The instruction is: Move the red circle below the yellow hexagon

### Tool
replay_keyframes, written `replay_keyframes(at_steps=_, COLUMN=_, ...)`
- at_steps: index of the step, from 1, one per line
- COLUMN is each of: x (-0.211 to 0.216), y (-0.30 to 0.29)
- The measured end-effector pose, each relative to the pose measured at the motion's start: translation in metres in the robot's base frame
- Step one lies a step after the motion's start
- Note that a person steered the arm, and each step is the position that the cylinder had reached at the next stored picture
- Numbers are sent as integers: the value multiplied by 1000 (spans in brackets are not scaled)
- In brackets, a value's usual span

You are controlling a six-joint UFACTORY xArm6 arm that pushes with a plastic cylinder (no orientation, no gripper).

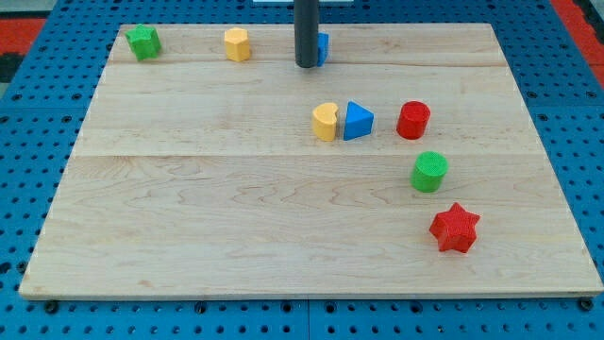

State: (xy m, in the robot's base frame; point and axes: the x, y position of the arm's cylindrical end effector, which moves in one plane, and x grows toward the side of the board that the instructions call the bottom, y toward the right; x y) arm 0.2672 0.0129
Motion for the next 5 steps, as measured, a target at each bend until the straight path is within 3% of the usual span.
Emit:
replay_keyframes(at_steps=1, x=-11, y=15)
replay_keyframes(at_steps=3, x=23, y=21)
replay_keyframes(at_steps=5, x=23, y=24)
